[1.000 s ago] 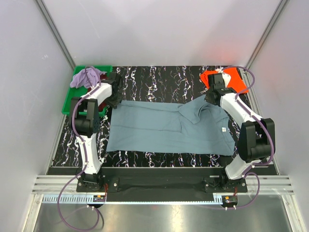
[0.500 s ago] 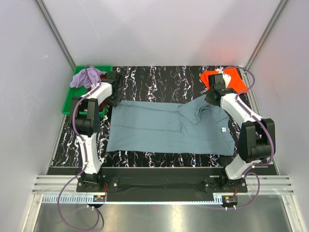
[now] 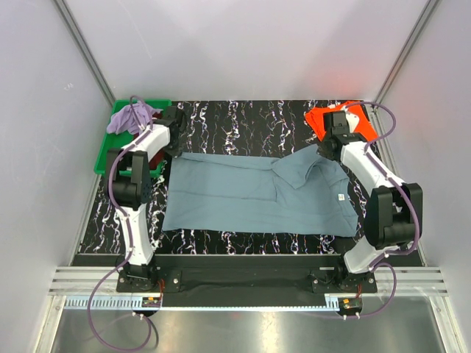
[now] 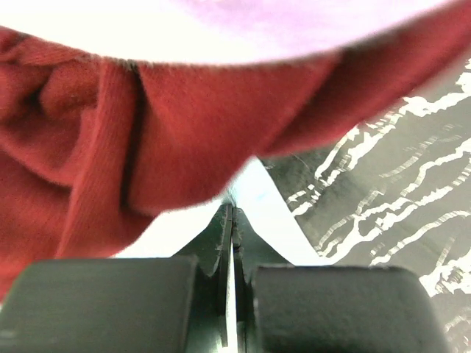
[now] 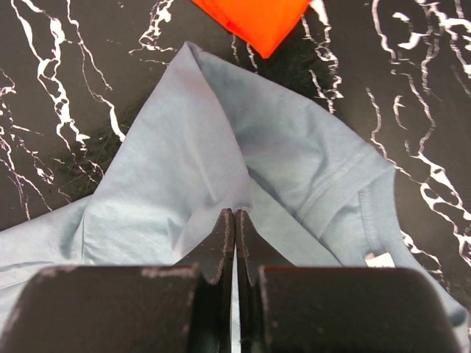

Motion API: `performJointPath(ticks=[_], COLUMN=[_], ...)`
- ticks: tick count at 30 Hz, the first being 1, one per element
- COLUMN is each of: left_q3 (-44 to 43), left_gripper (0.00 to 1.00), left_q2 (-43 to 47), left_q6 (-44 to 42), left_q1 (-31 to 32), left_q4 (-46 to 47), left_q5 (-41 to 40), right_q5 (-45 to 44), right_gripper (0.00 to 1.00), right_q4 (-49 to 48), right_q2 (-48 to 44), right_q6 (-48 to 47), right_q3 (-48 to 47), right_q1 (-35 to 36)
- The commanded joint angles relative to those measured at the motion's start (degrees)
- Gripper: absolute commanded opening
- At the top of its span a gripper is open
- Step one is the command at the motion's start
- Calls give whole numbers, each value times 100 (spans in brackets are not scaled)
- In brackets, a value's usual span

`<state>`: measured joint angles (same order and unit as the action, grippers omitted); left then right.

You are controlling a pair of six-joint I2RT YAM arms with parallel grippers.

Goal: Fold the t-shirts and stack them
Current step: Fold the tshirt

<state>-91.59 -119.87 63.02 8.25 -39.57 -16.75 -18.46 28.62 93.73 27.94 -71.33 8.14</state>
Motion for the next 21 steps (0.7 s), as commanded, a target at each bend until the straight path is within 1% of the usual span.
performJointPath(ticks=[1, 10, 16, 19, 21], left_q3=[-193, 317, 423, 694, 1063], left_gripper=[0, 0, 0, 0, 0], left_q2=[657, 1124, 1387, 1589, 1791], left_q6=[-194, -352, -668, -818, -914], left_q1=[36, 54, 54, 54, 54], left_q4=[72, 160, 116, 151, 291], left_q5=[-82, 67, 181, 321, 444], right_q5=[-105, -158, -220, -255, -299], right_gripper=[0, 0, 0, 0, 0], right_q4=[178, 477, 881, 1154, 1347], right_q2=[-408, -646, -830, -909, -980], right_q6=[132, 54, -52, -105, -122], right_q3=[-390, -601, -891, -944, -909], right_q1=[-76, -243, -383, -419, -436])
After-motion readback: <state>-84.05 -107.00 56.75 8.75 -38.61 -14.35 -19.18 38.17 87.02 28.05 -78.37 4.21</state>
